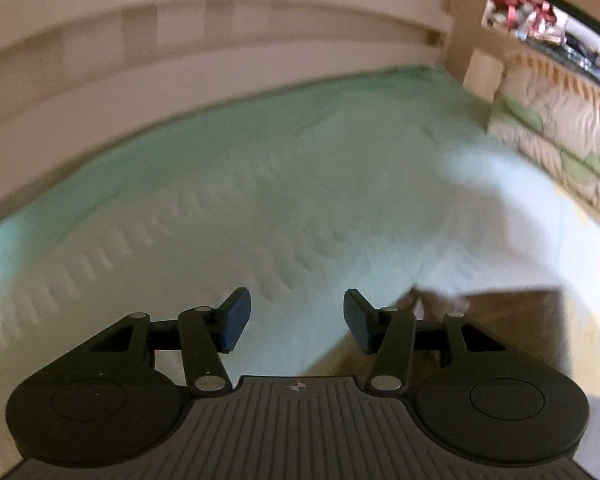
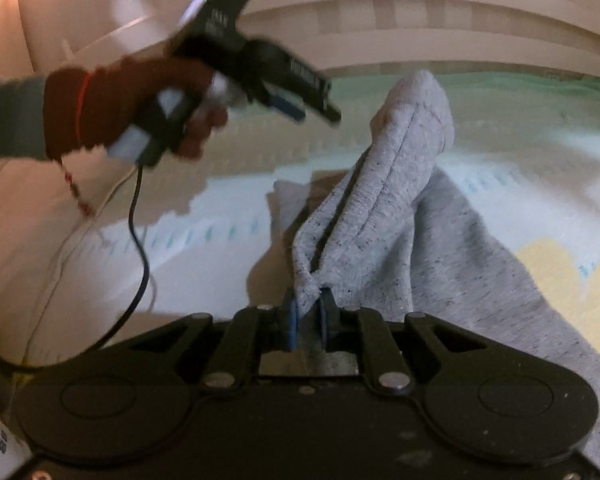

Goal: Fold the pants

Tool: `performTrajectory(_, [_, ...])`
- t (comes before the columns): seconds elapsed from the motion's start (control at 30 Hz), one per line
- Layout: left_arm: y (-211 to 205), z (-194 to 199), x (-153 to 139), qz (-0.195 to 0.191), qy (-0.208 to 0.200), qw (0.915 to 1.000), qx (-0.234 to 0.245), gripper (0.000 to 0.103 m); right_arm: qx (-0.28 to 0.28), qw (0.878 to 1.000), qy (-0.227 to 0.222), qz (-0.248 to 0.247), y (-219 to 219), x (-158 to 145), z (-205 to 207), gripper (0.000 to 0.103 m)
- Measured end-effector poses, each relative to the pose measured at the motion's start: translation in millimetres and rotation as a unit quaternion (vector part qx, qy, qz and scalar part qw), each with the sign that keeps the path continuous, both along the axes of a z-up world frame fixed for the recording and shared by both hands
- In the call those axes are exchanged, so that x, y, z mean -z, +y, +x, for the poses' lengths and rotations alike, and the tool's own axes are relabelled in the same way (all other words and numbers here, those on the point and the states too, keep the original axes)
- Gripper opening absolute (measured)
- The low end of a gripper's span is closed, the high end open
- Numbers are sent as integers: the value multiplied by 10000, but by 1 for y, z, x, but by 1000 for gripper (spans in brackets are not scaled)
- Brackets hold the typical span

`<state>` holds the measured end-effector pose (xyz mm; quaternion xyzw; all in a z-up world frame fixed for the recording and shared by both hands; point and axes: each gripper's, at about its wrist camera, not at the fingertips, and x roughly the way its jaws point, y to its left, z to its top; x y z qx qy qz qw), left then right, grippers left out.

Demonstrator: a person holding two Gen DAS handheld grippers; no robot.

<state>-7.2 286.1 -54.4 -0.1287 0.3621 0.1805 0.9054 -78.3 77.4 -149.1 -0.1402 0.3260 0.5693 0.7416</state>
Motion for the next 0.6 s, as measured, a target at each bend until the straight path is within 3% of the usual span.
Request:
performTrajectory(0.13, [-28, 6, -21, 86, -397, 9977, 550, 51, -254, 9973, -505, -468, 15, 12, -11, 13])
performTrajectory(0.27, [-64, 30, -24, 3, -312, 9901, 1368, 51, -555, 9893, -1031, -866, 24, 25, -23, 16])
performTrajectory(0.4, [-89, 52, -30, -34, -212, 9822, 1866, 52, -595, 9875, -1134, -915, 27, 28, -22, 17])
performTrajectory(0.6, [-113, 74, 9, 702, 903, 9627, 2453, 58, -596, 9876, -1126, -914, 24, 28, -27, 19])
